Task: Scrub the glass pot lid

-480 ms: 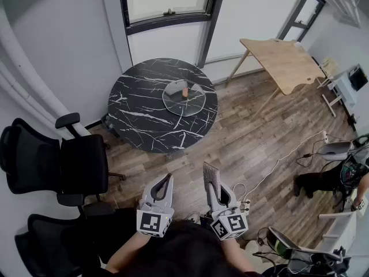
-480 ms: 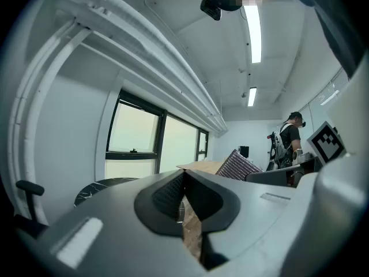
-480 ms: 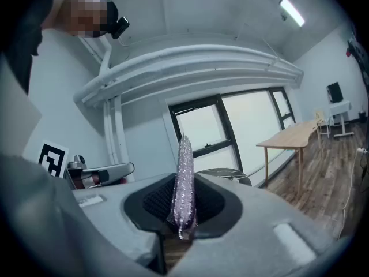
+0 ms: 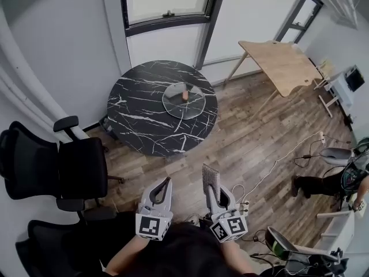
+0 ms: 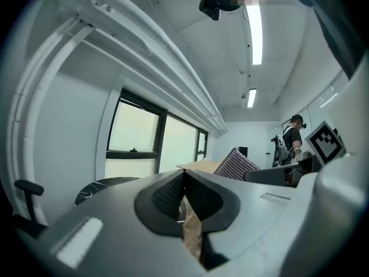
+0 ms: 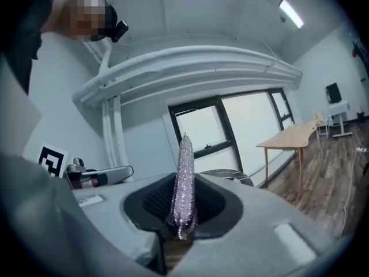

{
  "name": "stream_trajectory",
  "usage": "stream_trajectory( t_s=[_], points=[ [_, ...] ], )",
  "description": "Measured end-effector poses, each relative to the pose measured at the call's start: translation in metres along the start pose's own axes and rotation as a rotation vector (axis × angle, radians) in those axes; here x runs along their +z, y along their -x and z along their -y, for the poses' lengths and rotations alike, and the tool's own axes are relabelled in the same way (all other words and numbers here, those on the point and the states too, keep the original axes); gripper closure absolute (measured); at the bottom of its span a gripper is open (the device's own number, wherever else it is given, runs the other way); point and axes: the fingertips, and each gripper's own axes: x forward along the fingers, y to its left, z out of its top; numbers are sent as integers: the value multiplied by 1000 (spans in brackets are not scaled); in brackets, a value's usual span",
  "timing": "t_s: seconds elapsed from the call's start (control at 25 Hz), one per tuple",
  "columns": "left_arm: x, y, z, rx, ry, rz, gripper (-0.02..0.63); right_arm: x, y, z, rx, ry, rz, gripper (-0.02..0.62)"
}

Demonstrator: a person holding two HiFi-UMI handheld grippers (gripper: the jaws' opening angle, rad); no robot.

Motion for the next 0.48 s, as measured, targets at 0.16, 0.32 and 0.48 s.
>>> stream_trajectory(
  t_s=[0.16,0.32,0.48],
  points=[
    [0,8,-15,-3,-5,-17,603,-4,-8,-14,-6,19,-7,520],
    [0,19,-37,2,3,-12,603,-12,-21,-27,-19,13,-10,520],
    [-9,33,-61,8,-8,-36,604,-18,-34,-41,-30,22,-9,520]
  ],
)
